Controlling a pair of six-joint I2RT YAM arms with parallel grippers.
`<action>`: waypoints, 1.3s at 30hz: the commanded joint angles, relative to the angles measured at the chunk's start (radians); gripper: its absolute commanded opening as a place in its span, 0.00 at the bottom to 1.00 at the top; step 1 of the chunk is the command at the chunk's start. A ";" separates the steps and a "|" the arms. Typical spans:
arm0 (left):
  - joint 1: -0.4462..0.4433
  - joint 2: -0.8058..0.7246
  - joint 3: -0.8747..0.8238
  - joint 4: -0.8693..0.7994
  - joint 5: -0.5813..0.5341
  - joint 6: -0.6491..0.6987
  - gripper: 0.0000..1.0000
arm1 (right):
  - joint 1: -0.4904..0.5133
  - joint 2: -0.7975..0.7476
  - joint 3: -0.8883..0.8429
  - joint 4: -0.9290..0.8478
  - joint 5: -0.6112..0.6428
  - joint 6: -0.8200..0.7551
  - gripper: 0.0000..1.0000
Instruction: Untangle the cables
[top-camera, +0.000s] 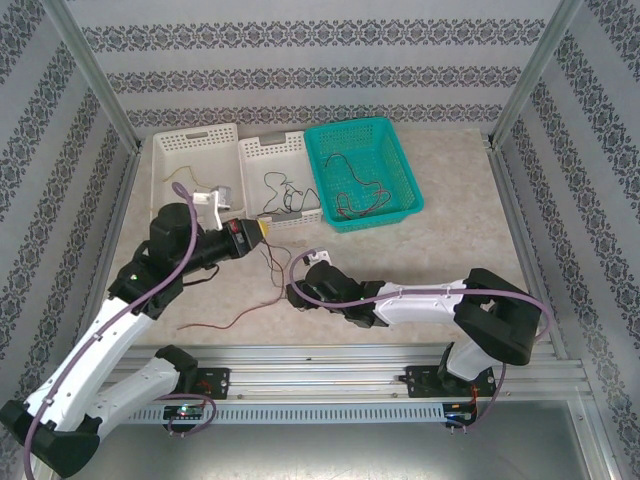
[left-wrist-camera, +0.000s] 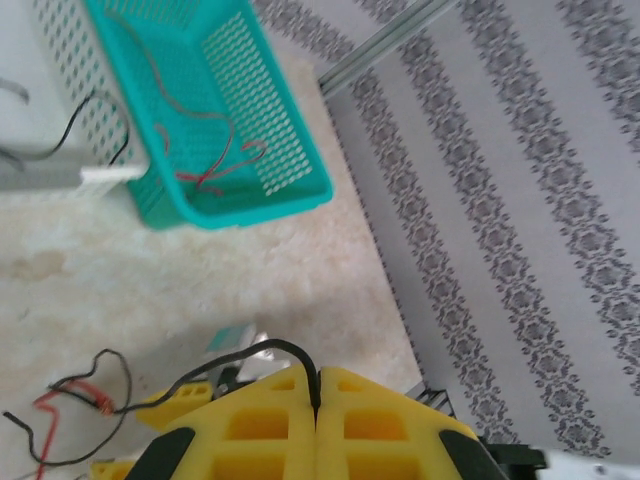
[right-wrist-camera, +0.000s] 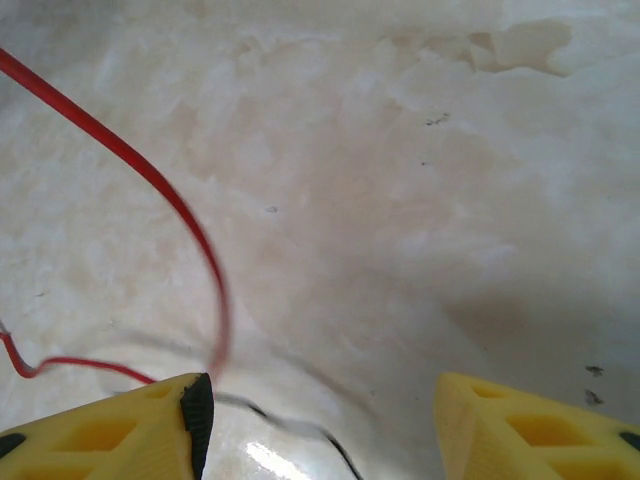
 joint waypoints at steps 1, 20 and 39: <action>-0.013 0.003 0.094 -0.051 -0.039 0.069 0.00 | -0.012 -0.034 -0.029 0.025 0.029 0.022 0.60; -0.013 0.256 0.431 -0.010 0.004 0.070 0.00 | -0.023 -0.134 -0.182 0.197 0.045 0.034 0.64; -0.018 0.287 0.353 0.182 0.158 -0.129 0.00 | -0.147 -0.383 -0.221 0.322 0.148 -0.182 0.80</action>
